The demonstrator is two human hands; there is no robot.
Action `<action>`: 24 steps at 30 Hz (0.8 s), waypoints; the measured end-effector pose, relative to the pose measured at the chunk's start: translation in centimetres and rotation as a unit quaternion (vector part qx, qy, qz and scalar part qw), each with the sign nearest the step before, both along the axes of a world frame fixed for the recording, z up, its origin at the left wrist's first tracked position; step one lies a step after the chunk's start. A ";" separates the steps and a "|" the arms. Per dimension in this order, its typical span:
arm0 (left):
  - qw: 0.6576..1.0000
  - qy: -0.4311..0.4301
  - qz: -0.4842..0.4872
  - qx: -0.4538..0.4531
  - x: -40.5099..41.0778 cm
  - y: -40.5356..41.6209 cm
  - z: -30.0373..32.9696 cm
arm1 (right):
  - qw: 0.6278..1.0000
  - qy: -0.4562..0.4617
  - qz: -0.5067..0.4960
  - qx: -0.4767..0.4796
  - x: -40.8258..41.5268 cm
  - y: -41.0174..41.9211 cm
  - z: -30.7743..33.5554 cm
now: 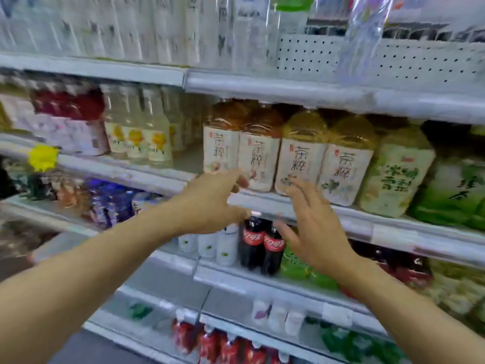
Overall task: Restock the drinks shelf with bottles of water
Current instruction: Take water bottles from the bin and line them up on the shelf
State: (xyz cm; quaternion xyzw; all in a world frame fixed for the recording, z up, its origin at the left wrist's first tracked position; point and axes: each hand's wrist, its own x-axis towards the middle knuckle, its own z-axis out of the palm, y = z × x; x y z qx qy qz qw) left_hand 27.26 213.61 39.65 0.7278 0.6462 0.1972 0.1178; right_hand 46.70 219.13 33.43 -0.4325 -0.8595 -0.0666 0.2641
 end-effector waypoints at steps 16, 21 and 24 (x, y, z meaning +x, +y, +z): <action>0.945 -0.073 0.174 -0.266 -12.0 -10.8 -27.0 | 0.938 -0.133 0.126 -0.295 -11.8 -6.0 -23.1; 0.909 -0.091 0.257 -0.314 -12.6 -14.1 -36.5 | 0.907 -0.184 0.156 -0.345 -13.7 -6.7 -32.4; 0.885 -0.128 0.303 -0.330 -12.1 -15.8 -42.1 | 0.883 -0.225 0.173 -0.373 -14.6 -6.9 -38.3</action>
